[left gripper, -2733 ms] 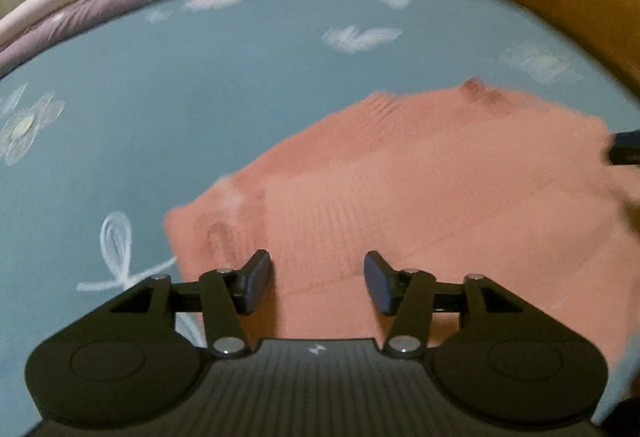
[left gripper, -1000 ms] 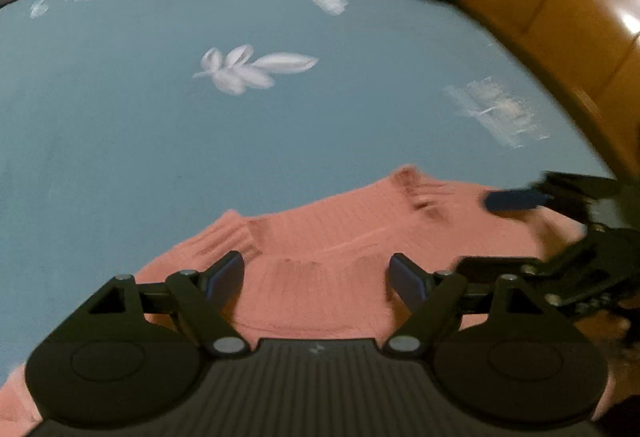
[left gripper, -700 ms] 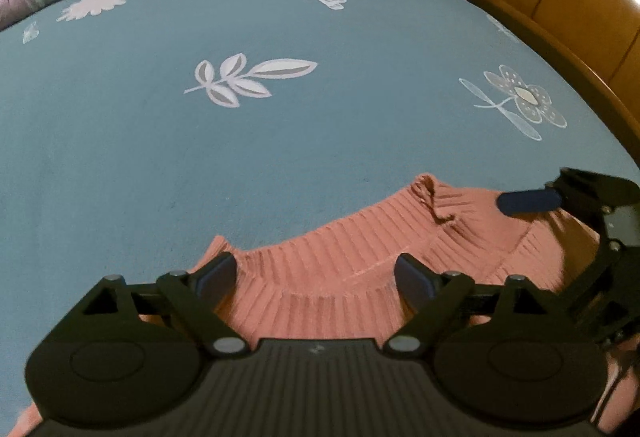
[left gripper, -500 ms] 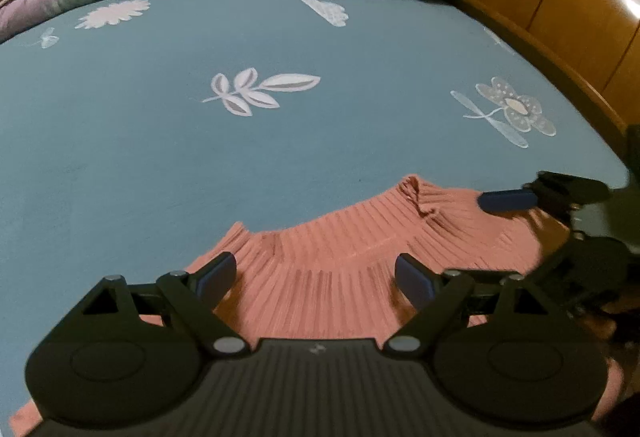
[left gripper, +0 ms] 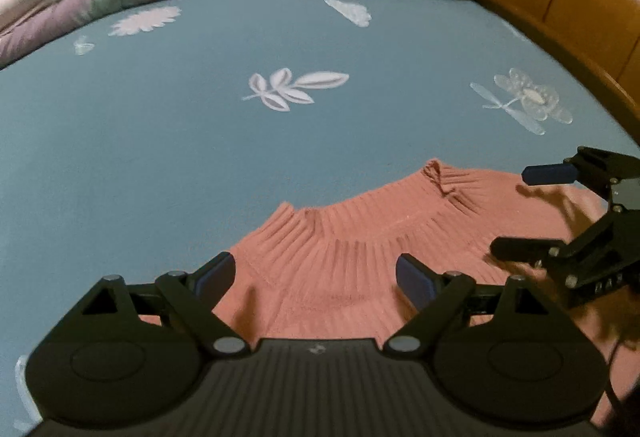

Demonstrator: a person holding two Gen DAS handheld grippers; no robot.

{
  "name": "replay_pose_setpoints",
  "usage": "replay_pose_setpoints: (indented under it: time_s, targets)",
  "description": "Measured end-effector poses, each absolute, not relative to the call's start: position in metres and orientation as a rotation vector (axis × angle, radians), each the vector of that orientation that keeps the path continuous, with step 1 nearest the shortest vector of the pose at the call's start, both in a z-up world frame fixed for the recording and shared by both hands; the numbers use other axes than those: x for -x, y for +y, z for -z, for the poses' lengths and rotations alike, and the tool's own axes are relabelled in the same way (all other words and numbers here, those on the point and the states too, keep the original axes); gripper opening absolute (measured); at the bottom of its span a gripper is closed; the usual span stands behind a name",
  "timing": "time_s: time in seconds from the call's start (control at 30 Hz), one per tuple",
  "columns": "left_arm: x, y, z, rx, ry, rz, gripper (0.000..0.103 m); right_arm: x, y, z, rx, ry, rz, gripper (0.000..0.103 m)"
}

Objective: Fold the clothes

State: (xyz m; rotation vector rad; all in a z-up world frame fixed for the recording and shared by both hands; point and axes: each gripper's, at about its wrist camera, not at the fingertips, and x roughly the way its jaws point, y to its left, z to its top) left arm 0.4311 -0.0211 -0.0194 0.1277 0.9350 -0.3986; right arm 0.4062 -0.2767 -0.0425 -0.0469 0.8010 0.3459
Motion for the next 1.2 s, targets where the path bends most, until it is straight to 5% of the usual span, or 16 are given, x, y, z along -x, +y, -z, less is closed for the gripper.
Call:
replay_pose_setpoints:
  time_s: [0.37,0.47,1.2]
  targets:
    - [-0.369,0.006,0.036,-0.060,1.006,0.296,0.088,-0.350,-0.278,0.053,0.064,0.872,-0.347,0.103]
    - [-0.373,-0.001,0.051,-0.084,0.989,0.281,0.095,-0.347,-0.276,0.059,0.064,0.839,-0.324,0.103]
    - [-0.325,0.042,0.032,0.009,0.965,0.198,0.096,-0.338,-0.275,0.062,0.099,0.823,-0.326,0.103]
